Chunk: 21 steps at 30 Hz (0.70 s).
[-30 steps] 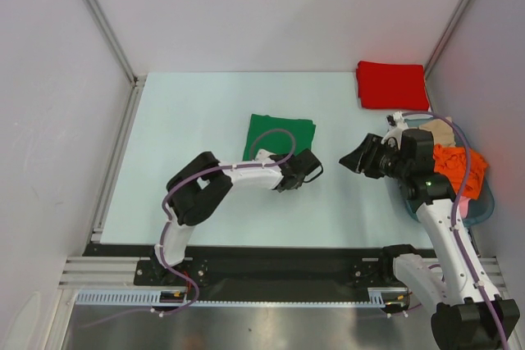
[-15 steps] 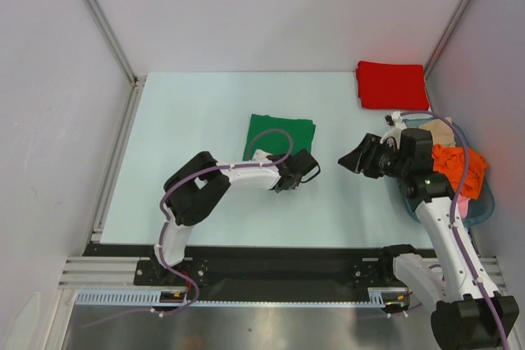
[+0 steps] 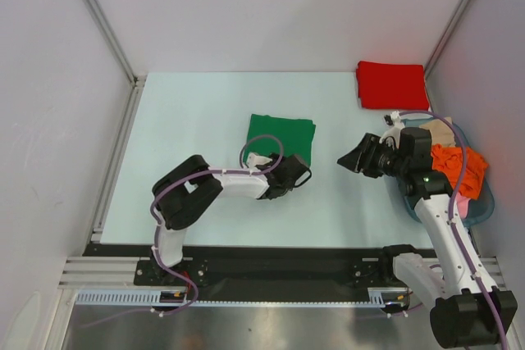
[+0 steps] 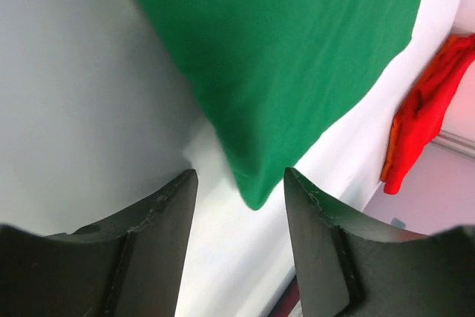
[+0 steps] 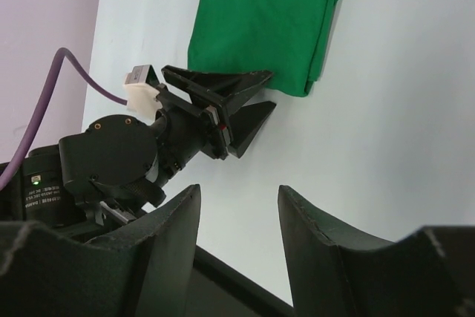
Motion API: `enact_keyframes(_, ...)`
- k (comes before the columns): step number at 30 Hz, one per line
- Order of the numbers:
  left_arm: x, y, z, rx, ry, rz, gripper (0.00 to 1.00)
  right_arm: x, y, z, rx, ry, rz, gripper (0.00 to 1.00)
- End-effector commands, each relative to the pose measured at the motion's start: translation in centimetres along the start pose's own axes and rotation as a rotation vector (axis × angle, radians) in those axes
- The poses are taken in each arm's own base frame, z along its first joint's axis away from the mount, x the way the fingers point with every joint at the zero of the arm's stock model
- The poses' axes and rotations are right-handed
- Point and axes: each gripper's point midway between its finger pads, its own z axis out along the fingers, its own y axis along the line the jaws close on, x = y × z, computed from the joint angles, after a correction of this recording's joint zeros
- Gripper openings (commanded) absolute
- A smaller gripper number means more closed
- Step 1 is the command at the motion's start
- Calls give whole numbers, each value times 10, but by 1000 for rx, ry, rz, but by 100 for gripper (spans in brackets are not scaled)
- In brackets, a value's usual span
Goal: Fold and stack the t-shirts
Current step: Fold the tshirt
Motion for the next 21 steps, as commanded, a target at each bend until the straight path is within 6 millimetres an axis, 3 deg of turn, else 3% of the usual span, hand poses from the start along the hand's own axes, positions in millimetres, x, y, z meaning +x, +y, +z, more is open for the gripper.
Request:
enact_keyframes(1,-2,27,23,-107,-45,-279,59,-15,13,-6,-37,-42,-33,52)
enact_keyframes(6,6,26,32,-125,-39,-334,57,-18,15,-7,-41,-48,-32,52)
enact_keyframes(11,0,29,37,-139,-79,-327,47,-18,10,-5,-30,-44,-21,52)
enact_keyframes(15,-3,26,38,-122,-84,-290,17,-20,4,2,-27,-44,18,55)
enact_keyframes(21,-10,5,24,-68,-47,-230,5,-33,-14,27,-100,-51,129,71)
